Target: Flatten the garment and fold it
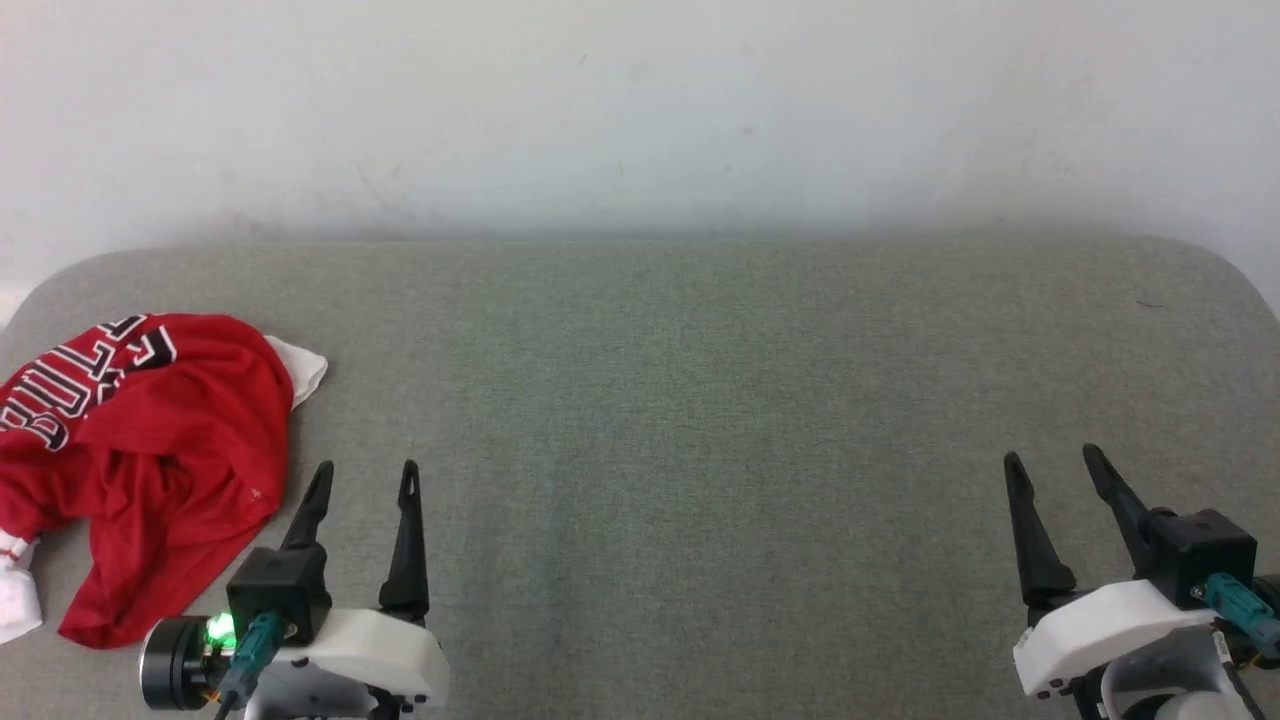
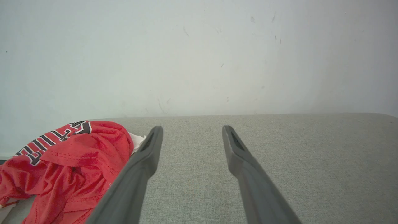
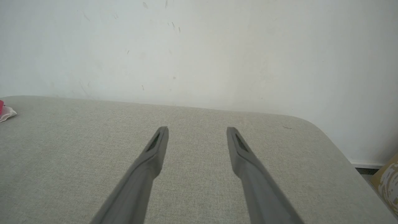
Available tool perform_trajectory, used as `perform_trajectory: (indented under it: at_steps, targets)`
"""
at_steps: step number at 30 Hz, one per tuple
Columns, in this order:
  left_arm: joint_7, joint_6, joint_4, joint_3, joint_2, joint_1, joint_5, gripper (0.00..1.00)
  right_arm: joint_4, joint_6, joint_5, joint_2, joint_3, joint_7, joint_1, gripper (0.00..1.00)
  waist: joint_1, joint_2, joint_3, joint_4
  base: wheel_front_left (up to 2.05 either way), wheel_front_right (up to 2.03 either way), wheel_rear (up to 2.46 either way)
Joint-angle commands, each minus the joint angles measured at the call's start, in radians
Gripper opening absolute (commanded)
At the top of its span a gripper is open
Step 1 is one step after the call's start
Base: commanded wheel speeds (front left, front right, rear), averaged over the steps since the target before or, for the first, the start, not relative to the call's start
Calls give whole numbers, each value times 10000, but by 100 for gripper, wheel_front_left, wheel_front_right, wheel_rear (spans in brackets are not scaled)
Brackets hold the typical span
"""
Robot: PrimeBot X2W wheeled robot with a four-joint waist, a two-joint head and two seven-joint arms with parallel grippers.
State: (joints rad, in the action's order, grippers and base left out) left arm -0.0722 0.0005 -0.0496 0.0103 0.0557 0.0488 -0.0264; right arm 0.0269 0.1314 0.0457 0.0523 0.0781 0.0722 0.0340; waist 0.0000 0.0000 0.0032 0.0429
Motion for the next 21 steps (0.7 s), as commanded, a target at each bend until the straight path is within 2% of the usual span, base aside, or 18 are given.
perform_trajectory:
  at_steps: [1, 21]
  targets:
    - [-99, -48, -84, 67, -17, 177, -66, 100, 34, -2, 73, -5, 62, 103, 154, 100, 0, 0, -2, 108, 0, 0, 0]
    - [-496, 10, -304, 124, -25, 500, -211, 100, 287, -3, 155, -8, 140, 499, 251, 100, 0, 0, -38, 1373, 0, 0, 0]
